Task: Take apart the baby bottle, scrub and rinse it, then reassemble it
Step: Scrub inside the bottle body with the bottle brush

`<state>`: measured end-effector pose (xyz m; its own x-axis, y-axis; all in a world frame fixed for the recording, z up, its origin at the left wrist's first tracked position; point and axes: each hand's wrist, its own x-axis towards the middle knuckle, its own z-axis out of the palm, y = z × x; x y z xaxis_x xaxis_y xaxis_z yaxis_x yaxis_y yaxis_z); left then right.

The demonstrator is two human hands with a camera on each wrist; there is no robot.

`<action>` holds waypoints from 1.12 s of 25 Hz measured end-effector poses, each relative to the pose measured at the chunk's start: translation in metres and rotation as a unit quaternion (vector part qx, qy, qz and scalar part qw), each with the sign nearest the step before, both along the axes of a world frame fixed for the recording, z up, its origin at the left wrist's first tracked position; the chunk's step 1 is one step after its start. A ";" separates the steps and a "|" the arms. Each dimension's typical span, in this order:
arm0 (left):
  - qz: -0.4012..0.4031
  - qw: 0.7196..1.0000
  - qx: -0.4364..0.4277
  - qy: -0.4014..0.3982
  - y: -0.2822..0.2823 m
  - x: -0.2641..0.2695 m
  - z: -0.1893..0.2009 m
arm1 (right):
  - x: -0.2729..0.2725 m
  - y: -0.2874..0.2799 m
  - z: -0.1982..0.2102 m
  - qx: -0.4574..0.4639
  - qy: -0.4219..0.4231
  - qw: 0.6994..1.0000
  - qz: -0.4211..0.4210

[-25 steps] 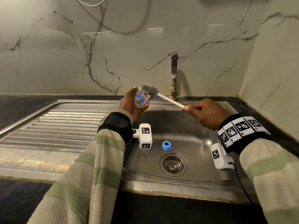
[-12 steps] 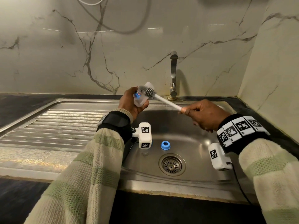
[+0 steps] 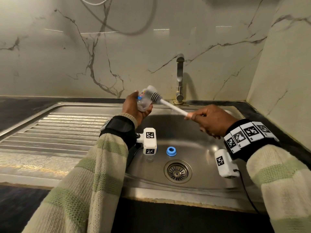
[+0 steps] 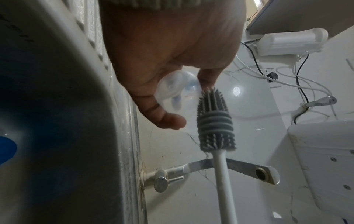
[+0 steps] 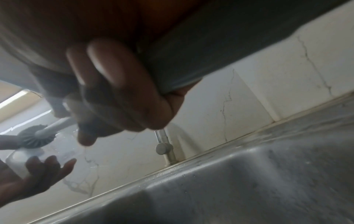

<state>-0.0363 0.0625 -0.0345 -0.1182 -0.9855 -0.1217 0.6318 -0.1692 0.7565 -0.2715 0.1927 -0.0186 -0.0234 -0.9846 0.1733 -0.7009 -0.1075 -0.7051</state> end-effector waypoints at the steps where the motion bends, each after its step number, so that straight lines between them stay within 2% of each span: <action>1: -0.014 1.000 -0.004 0.005 0.001 0.000 -0.001 | 0.001 0.000 0.000 0.004 0.004 1.000 0.008; 4: 0.001 0.999 -0.022 -0.030 -0.001 0.001 0.000 | 0.004 0.000 -0.002 -0.025 0.014 1.000 -0.005; 7: 0.012 0.998 -0.019 -0.051 0.000 -0.001 0.000 | 0.006 0.001 -0.003 0.000 -0.003 1.000 0.021; 9: 0.011 0.998 -0.018 -0.060 0.002 -0.002 0.000 | 0.005 0.000 -0.003 -0.020 0.001 1.000 0.007; 19: 0.020 0.999 -0.009 -0.045 0.002 -0.002 0.000 | 0.005 0.002 -0.001 0.003 0.014 1.000 0.015; 23: -0.011 1.000 -0.013 -0.013 0.005 0.002 0.000 | 0.007 0.002 0.002 0.000 0.011 1.000 0.015; 26: -0.023 0.999 -0.024 -0.021 0.007 0.000 0.003 | 0.005 0.004 0.001 -0.011 0.000 1.000 -0.002; 28: -0.014 0.999 -0.025 -0.026 0.008 0.000 0.003 | 0.006 0.003 0.001 0.006 -0.007 1.000 0.016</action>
<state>-0.0364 0.0704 -0.0316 -0.1406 -0.9869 -0.0792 0.5867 -0.1475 0.7962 -0.2652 0.1957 -0.0173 0.0051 -0.9868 0.1618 -0.6875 -0.1210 -0.7161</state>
